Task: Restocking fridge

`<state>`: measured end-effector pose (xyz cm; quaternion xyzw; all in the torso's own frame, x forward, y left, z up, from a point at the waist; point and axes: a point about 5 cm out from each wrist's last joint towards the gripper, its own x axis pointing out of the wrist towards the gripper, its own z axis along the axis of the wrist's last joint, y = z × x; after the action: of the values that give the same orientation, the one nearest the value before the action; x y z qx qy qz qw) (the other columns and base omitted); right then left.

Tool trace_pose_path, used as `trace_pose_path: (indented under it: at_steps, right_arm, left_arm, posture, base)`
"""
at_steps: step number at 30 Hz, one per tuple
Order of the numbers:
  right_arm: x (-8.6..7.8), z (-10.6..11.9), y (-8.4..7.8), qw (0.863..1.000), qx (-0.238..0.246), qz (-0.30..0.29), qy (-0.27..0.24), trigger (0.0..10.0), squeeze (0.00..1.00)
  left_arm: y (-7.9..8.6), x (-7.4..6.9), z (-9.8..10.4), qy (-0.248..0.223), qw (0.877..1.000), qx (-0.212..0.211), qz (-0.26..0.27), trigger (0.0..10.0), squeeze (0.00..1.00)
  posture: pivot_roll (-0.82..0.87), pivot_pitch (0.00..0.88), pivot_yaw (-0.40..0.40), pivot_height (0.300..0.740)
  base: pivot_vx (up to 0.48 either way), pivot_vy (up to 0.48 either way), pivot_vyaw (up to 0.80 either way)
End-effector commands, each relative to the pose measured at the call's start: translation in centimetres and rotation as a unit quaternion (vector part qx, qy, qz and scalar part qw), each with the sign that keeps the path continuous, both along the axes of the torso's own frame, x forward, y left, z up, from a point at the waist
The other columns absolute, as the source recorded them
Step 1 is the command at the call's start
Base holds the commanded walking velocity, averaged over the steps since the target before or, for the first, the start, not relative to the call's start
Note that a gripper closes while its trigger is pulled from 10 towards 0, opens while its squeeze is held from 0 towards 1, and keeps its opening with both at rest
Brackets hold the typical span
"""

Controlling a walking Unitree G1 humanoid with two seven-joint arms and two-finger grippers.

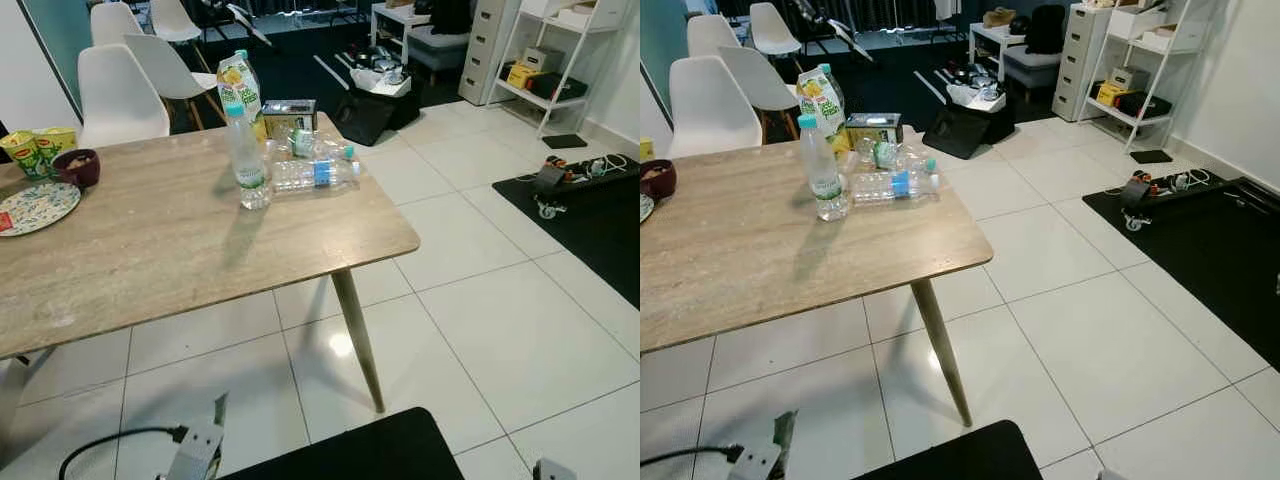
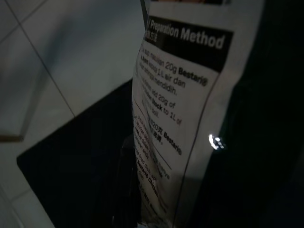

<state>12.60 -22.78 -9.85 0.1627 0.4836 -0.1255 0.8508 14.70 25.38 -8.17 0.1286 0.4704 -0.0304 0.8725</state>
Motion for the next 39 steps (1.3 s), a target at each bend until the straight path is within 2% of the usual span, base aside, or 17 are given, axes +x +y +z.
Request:
trace_pose_path:
  at_steps: [1, 6, 15, 22, 30, 39]
  right_arm:
    - [-0.7, -0.3, 0.1, 1.000, 0.001, 0.000, 0.015, 10.0, 0.00]
    - [-1.0, -0.4, 0.0, 1.000, 0.001, -0.001, 0.022, 10.0, 0.00]
    - [-0.6, -0.3, 0.3, 1.000, 0.004, 0.002, 0.019, 10.0, 0.00]
    - [-0.3, -0.3, 0.9, 1.000, 0.010, 0.007, 0.020, 10.0, 0.00]
    - [-0.5, -0.4, 0.7, 1.000, 0.008, 0.008, 0.024, 10.0, 0.00]
    - [-0.7, -0.4, 0.7, 1.000, 0.007, 0.006, 0.028, 10.0, 0.00]
  left_arm:
    - [-0.7, 0.0, -0.2, -0.002, 1.000, -0.009, 0.013, 10.0, 0.00]
    - [-1.0, -0.7, -0.6, 0.008, 0.999, -0.016, 0.027, 10.0, 0.00]
    - [-1.4, -0.4, -0.6, 0.005, 1.000, -0.019, 0.023, 10.0, 0.00]
    - [-1.8, -0.9, -0.9, 0.013, 0.999, -0.021, 0.024, 10.0, 0.00]
    - [-2.0, -1.2, -1.1, 0.018, 0.999, -0.024, 0.024, 10.0, 0.00]
    - [-2.0, -1.0, -1.0, 0.016, 0.999, -0.024, 0.024, 10.0, 0.00]
  posture:
    - [0.02, 0.000, 0.022, 0.740]
    - [0.02, 0.000, 0.021, 0.740]
    - [0.03, 0.000, 0.020, 0.740]
    - [0.03, 0.000, 0.021, 0.740]
    - [0.03, 0.000, 0.022, 0.740]
    - [0.03, 0.000, 0.030, 0.740]
  base:
    - [0.000, 0.000, -0.80]
    - [0.000, 0.000, -0.80]
    - [0.000, 0.000, -0.80]
    - [0.000, 0.000, -0.23]
    - [0.000, 0.000, -0.10]
    - [0.000, 0.000, -0.80]
